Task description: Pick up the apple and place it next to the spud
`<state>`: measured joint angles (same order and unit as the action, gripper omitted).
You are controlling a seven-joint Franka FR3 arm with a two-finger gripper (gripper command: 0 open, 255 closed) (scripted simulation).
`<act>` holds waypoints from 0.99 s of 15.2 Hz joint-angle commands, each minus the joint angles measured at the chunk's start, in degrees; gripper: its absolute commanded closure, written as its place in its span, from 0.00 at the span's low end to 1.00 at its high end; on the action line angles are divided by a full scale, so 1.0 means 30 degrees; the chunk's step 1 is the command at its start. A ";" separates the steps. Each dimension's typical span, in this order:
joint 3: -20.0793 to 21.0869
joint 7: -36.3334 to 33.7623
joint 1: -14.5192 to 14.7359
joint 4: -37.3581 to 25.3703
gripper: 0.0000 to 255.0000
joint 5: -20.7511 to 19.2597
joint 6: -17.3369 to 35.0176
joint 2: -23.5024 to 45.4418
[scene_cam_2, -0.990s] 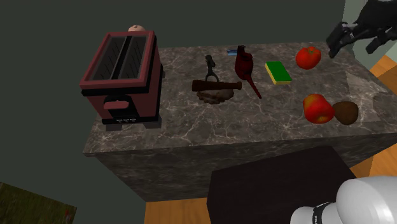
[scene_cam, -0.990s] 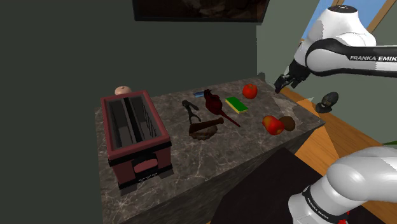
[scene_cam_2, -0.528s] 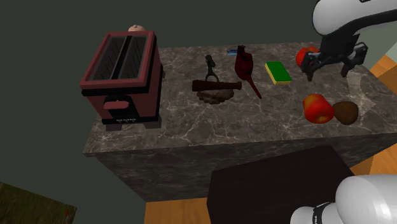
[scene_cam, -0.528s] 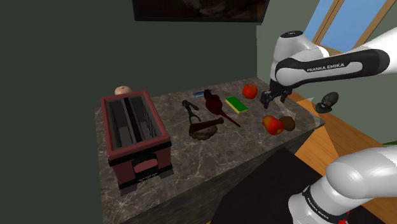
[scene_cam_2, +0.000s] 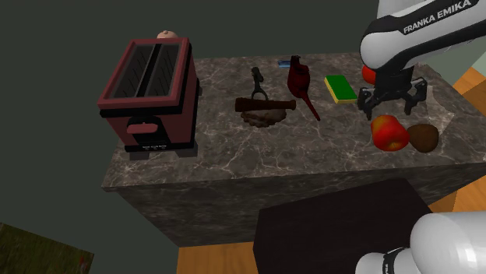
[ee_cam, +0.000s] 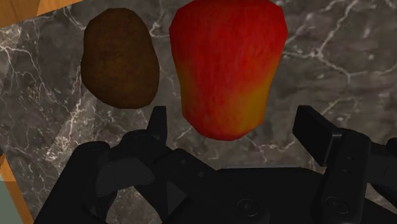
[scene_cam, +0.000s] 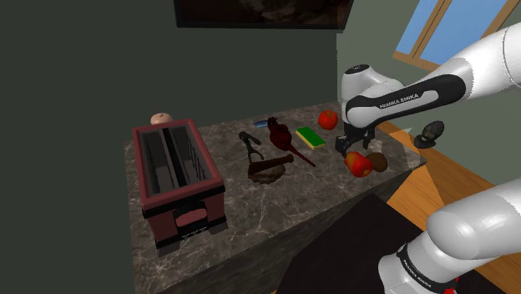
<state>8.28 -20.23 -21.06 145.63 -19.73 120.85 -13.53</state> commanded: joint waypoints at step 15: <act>-0.0148 -0.0324 -0.0250 0.0683 1.00 -0.0516 0.1241 0.0592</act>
<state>7.86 -21.21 -21.80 147.61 -21.28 124.59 -11.80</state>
